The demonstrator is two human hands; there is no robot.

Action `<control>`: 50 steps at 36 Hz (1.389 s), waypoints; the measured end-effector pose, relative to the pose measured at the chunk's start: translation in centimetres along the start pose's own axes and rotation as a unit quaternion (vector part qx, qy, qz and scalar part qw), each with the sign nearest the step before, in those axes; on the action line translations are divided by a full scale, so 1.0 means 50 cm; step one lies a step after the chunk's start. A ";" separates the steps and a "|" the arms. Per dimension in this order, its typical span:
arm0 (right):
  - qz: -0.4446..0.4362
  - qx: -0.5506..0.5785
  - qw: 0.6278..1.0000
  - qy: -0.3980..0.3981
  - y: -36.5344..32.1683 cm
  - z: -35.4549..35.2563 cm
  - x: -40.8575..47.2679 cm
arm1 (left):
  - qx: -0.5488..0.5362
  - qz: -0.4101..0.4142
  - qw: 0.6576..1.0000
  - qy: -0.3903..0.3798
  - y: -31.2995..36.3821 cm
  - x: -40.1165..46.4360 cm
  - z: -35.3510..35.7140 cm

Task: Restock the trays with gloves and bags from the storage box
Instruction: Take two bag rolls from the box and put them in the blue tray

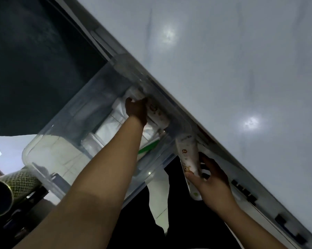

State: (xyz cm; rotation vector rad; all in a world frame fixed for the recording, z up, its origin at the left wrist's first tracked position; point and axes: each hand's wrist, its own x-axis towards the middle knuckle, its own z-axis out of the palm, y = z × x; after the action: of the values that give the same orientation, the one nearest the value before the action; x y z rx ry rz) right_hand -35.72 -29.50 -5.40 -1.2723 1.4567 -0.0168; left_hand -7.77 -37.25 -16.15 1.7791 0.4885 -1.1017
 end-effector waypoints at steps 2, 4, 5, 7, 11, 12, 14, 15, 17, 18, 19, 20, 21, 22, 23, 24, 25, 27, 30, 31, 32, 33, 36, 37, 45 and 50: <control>-0.023 -0.013 1.000 -0.015 -0.010 -0.003 -0.004 | -0.018 0.017 1.000 0.006 0.009 -0.042 -0.034; -0.045 -0.026 0.998 -0.031 -0.024 -0.008 -0.013 | -0.025 0.043 0.999 0.007 0.012 -0.098 -0.083; -0.054 -0.029 0.997 -0.041 -0.035 -0.009 -0.016 | -0.021 0.053 0.998 -0.002 0.012 -0.126 -0.111; -0.073 -0.029 0.995 -0.062 -0.060 -0.011 -0.024 | -0.025 0.069 0.997 -0.017 0.018 -0.189 -0.166; -0.122 -0.035 0.989 -0.076 -0.097 -0.014 -0.047 | -0.035 0.082 0.995 -0.048 0.032 -0.305 -0.263; -0.135 -0.042 0.987 -0.070 -0.106 -0.013 -0.054 | -0.035 0.090 0.994 -0.059 0.033 -0.330 -0.284; -0.167 -0.056 0.983 -0.058 -0.123 -0.007 -0.069 | -0.037 0.110 0.989 -0.089 0.037 -0.375 -0.320; -0.180 -0.063 0.980 -0.053 -0.129 -0.002 -0.077 | -0.033 0.121 0.987 -0.102 0.038 -0.394 -0.336; -0.194 -0.069 0.978 -0.029 -0.141 0.008 -0.100 | -0.022 0.142 0.982 -0.120 0.040 -0.426 -0.368; -0.201 -0.073 0.977 -0.014 -0.145 0.014 -0.113 | -0.013 0.153 0.980 -0.126 0.042 -0.439 -0.383; -0.207 -0.078 0.975 -0.001 -0.149 0.021 -0.127 | -0.003 0.165 0.977 -0.132 0.043 -0.450 -0.398; -0.212 -0.083 0.974 0.013 -0.153 0.028 -0.143 | 0.004 0.176 0.975 -0.140 0.043 -0.459 -0.412; -0.216 -0.084 0.972 0.027 -0.157 0.035 -0.160 | 0.010 0.186 0.971 -0.150 0.043 -0.467 -0.426; -0.218 -0.084 0.971 0.041 -0.159 0.043 -0.178 | 0.014 0.195 0.967 -0.163 0.042 -0.474 -0.440; -0.218 -0.082 0.971 0.054 -0.159 0.051 -0.196 | 0.018 0.202 0.963 -0.178 0.039 -0.481 -0.455; -0.217 -0.080 0.971 0.066 -0.157 0.060 -0.216 | 0.023 0.206 0.959 -0.194 0.036 -0.487 -0.470; -0.216 -0.078 0.970 0.080 -0.153 0.068 -0.238 | 0.026 0.208 0.955 -0.211 0.031 -0.492 -0.485; -0.211 -0.067 0.969 0.110 -0.139 0.082 -0.281 | 0.029 0.211 0.945 -0.247 0.020 -0.500 -0.515; -0.188 -0.052 0.969 0.152 -0.098 0.099 -0.351 | 0.042 0.207 0.930 -0.301 -0.007 -0.515 -0.552; -0.175 -0.042 0.969 0.169 -0.081 0.103 -0.377 | 0.048 0.206 0.924 -0.317 -0.019 -0.521 -0.559; -0.164 -0.031 0.968 0.186 -0.063 0.105 -0.405 | 0.053 0.204 0.920 -0.330 -0.032 -0.529 -0.565; -0.157 -0.020 0.966 0.204 -0.046 0.106 -0.433 | 0.059 0.202 0.916 -0.341 -0.044 -0.539 -0.568; -0.131 0.018 0.960 0.248 0.001 0.091 -0.517 | 0.074 0.197 0.901 -0.380 -0.082 -0.575 -0.565; -0.122 0.029 0.957 0.261 0.015 0.080 -0.543 | 0.079 0.194 0.896 -0.392 -0.094 -0.589 -0.560; -0.114 0.148 0.889 0.418 0.128 -0.021 -0.720 | 0.157 0.202 0.832 -0.492 -0.169 -0.739 -0.455; -0.097 0.229 0.832 0.496 0.230 -0.086 -0.808 | 0.201 0.233 0.779 -0.546 -0.217 -0.858 -0.366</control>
State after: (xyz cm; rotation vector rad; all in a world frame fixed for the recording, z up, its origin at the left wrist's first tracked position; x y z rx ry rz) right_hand -55.76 0.09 17.06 -1.0076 1.9846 -1.2601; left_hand -29.11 -10.26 17.18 1.1509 -0.9045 -1.6855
